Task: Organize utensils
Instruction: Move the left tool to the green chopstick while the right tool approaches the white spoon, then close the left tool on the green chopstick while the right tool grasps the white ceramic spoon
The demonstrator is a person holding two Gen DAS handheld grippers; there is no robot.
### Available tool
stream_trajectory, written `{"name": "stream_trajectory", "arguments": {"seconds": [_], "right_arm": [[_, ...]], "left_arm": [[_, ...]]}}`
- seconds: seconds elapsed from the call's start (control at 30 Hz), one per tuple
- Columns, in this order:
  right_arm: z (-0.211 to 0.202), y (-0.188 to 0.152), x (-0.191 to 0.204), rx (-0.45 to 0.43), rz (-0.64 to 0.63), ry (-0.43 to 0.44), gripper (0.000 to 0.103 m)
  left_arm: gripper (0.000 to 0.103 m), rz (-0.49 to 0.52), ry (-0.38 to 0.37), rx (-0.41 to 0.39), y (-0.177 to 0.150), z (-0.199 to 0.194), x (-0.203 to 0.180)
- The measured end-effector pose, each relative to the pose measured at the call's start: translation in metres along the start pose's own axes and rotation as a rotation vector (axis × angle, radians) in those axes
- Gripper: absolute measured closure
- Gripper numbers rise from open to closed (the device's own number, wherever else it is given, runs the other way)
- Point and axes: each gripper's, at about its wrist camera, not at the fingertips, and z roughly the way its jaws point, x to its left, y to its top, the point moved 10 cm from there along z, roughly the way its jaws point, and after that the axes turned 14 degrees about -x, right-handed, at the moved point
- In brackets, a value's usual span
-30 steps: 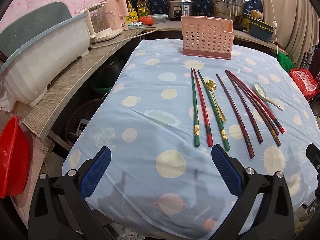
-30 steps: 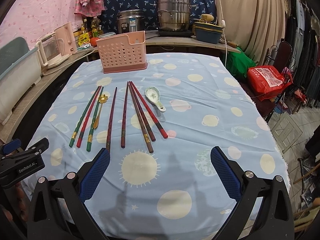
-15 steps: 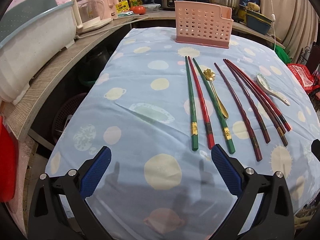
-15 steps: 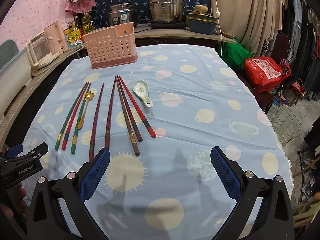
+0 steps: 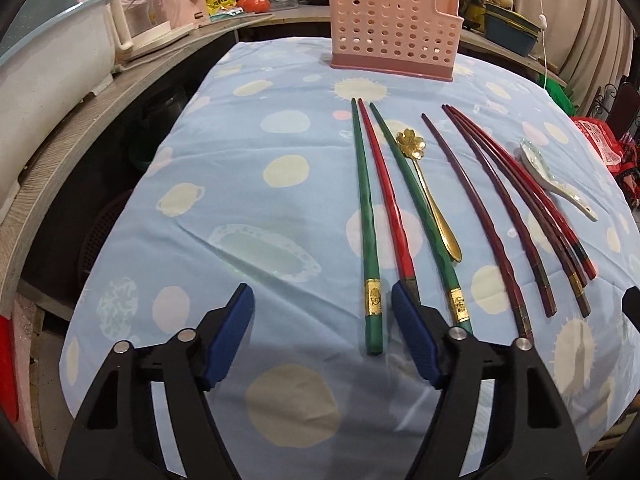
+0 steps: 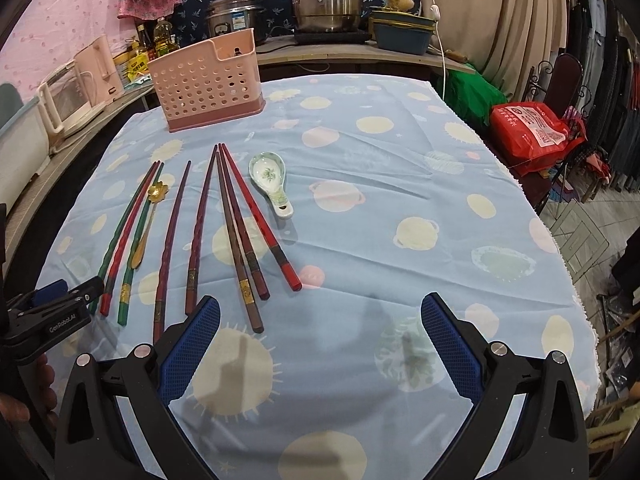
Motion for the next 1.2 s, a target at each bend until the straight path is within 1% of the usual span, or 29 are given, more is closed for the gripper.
{"name": "stream_trajectory", "arguments": {"seconds": [0.1,0.13,0.27,0.37,0.47,0.5,0.53,0.6,0.7,0.8,0.9,1.0,1.07,1.1,1.17,1.2], "right_arm": [[0.004,0.001,0.000,0.002,0.002,-0.001,0.006],[0.006,0.002,0.000,0.002,0.002,-0.001,0.006],[0.009,0.004,0.002,0.002,0.000,0.001,0.006],[0.011,0.004,0.003,0.001,-0.003,0.000,0.006],[0.011,0.005,0.003,0.001,-0.002,-0.002,0.006],[0.011,0.005,0.003,0.002,-0.001,0.000,0.006],[0.011,0.005,0.003,0.001,-0.001,0.000,0.006],[0.012,0.007,0.003,-0.003,0.000,-0.001,0.006],[0.015,0.013,0.001,-0.015,-0.002,-0.003,0.007],[0.019,0.021,-0.001,-0.026,-0.002,-0.003,0.011],[0.027,0.029,-0.001,-0.026,0.012,0.013,0.017],[0.037,0.037,0.002,-0.025,0.022,0.038,0.028],[0.046,0.043,0.005,-0.019,0.027,0.057,0.040],[0.051,0.046,0.006,-0.016,0.034,0.068,0.042],[0.061,0.050,0.008,-0.006,0.051,0.087,0.052],[0.067,0.052,0.009,0.000,0.058,0.097,0.054]], "left_arm": [[0.043,-0.003,-0.009,0.001,-0.002,0.002,0.000],[0.048,-0.001,-0.015,0.001,-0.001,0.002,-0.001],[0.058,0.004,-0.035,-0.001,-0.001,0.000,-0.003],[0.068,0.010,-0.057,-0.001,-0.002,-0.002,-0.008],[0.084,0.013,-0.077,-0.003,-0.002,-0.003,-0.010],[0.092,0.010,-0.085,-0.002,-0.001,-0.003,-0.010],[0.095,0.001,-0.093,0.000,0.000,-0.003,-0.009],[0.095,-0.009,-0.098,0.000,0.001,-0.003,-0.007],[0.095,-0.015,-0.084,-0.001,0.003,-0.001,-0.001],[0.096,-0.021,-0.074,-0.001,0.005,0.001,0.003],[0.096,-0.029,-0.076,0.005,0.004,0.004,0.004],[0.096,-0.024,-0.076,0.006,0.005,0.005,0.003],[0.096,-0.023,-0.076,0.007,0.006,0.006,0.003],[0.096,-0.022,-0.076,0.007,0.006,0.006,0.003],[0.096,-0.022,-0.076,0.007,0.006,0.007,0.003],[0.096,-0.021,-0.075,0.007,0.006,0.007,0.002]]}}
